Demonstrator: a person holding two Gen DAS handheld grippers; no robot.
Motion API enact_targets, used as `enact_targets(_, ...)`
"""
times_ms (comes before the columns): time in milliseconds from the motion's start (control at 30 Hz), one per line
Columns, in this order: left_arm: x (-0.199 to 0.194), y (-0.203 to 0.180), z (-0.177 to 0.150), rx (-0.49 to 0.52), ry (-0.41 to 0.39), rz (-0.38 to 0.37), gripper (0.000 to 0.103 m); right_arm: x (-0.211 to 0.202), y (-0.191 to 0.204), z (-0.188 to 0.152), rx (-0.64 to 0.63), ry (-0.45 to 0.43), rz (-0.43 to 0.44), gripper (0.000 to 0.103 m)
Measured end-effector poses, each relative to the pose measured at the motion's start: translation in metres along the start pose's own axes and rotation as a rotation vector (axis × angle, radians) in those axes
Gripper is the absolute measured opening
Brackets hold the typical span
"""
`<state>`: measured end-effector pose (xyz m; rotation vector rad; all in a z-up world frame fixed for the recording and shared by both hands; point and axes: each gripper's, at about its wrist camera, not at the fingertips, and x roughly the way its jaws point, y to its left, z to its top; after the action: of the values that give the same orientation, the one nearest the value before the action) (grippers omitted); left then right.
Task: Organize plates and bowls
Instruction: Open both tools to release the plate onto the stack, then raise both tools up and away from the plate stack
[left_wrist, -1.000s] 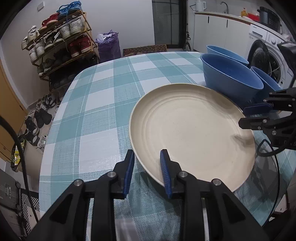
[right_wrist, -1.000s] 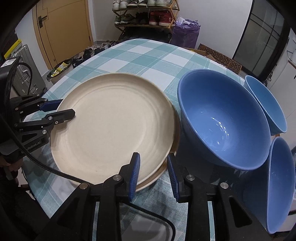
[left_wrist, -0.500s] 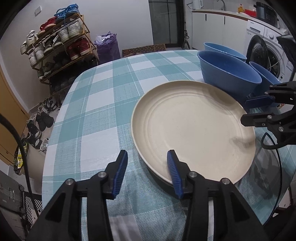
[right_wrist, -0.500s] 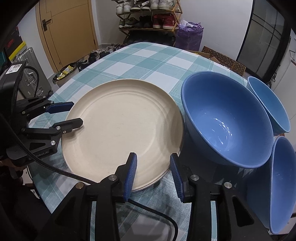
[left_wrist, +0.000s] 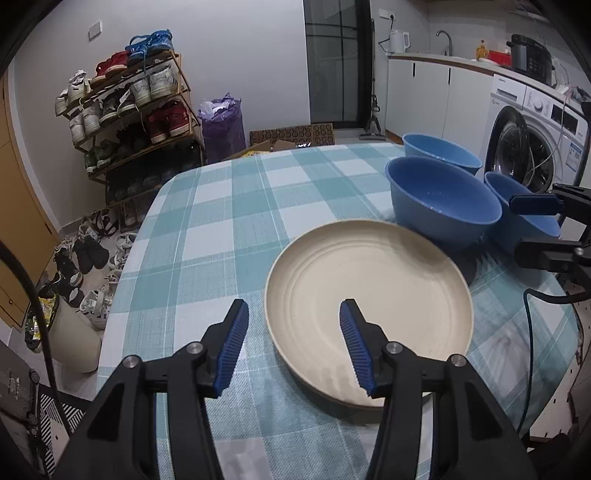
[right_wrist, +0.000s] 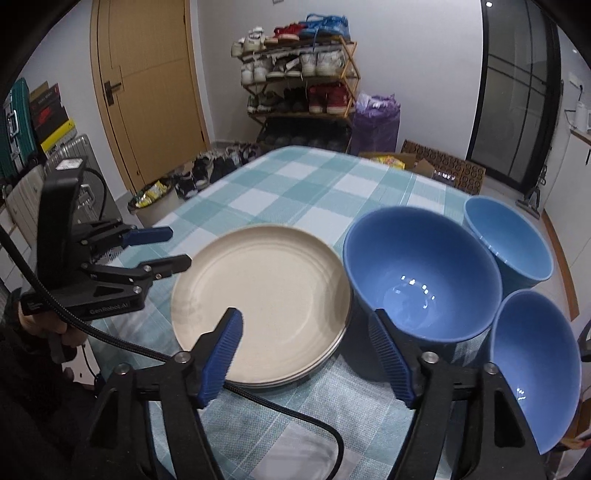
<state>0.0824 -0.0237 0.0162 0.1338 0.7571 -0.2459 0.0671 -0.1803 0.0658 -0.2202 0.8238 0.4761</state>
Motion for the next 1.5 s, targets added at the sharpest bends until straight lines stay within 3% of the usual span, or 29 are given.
enact_targets(100, -0.007, -0.005, 0.004, -0.002, -0.018, -0.015, 0.055, -0.019, 0.002, 0.004, -0.010, -0.066, -0.001, 0.084)
enact_targets(167, -0.012, -0.009, 0.006, 0.009, -0.034, -0.015, 0.064, -0.031, 0.003, 0.006, -0.019, -0.105, -0.015, 0.090)
enact_targets(233, -0.018, -0.013, 0.008, 0.022, -0.058, -0.014, 0.085, -0.041, 0.003, 0.006, -0.023, -0.138, -0.035, 0.098)
enact_targets(367, -0.032, -0.023, 0.015, 0.038, -0.110, -0.021, 0.097, -0.055, -0.004, 0.004, -0.003, -0.168, -0.052, 0.100)
enact_targets(700, -0.042, -0.041, 0.037, 0.008, -0.171, -0.052, 0.099, -0.099, -0.029, -0.005, 0.056, -0.287, -0.104, 0.102)
enact_targets(900, -0.040, -0.044, 0.037, 0.007, -0.178, -0.043, 0.099, -0.095, -0.042, -0.021, 0.072, -0.281, -0.183, 0.102)
enact_targets(1133, -0.033, -0.048, 0.036, 0.004, -0.171, -0.039, 0.099, -0.090, -0.062, -0.043, 0.156, -0.290, -0.158, 0.102)
enact_targets(1500, -0.028, -0.061, 0.051, -0.013, -0.211, -0.060, 0.099, -0.105, -0.065, -0.034, 0.167, -0.379, -0.189, 0.102)
